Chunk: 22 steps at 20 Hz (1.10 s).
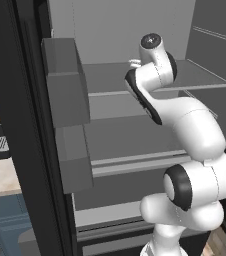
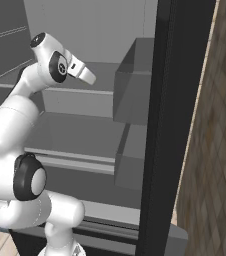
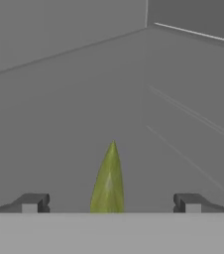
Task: There is a bowl on the dining counter. Grab a lemon wedge from the fridge and place it in the bowl. Then get the liquor bottle and glass cup from the cabinet and place them next to the bowl.
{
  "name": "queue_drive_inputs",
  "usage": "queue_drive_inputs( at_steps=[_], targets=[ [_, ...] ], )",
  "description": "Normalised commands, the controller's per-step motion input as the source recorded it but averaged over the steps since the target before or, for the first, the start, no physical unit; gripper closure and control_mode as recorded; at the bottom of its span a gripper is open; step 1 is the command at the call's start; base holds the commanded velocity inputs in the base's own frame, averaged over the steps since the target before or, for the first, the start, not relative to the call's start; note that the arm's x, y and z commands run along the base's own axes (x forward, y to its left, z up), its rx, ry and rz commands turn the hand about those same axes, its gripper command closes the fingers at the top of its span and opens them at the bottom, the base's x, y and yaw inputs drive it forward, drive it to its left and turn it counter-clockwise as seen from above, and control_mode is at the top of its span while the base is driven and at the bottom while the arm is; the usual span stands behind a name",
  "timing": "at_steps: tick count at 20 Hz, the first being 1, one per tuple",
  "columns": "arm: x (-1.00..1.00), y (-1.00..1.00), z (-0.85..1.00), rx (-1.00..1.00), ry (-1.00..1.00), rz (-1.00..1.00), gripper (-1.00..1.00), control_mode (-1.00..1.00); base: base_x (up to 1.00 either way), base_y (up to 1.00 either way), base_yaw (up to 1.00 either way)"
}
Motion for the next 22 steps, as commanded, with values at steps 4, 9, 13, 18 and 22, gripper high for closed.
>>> queue_drive_inputs(
  at_steps=[4, 9, 13, 18, 22],
  targets=[
    [0.01, 0.00, -0.11, 0.00, 0.04, 0.00, 1.00, -1.00, 0.00, 0.00, 0.00],
    [0.00, 0.00, -0.10, 0.00, 0.04, 0.00, 1.00, -1.00, 0.00, 0.00, 0.00],
    [0.00, 0.00, -0.09, 0.00, 0.05, 0.00, 1.00, -1.00, 0.00, 0.00, 0.00],
    [0.00, 0.00, -0.07, 0.00, 0.04, 0.00, 1.00, -1.00, 0.00, 0.00, 0.00],
    [0.00, 0.00, -0.01, 0.00, 0.00, 0.00, 1.00, -1.00, 0.00, 0.00, 0.00]
  ],
)
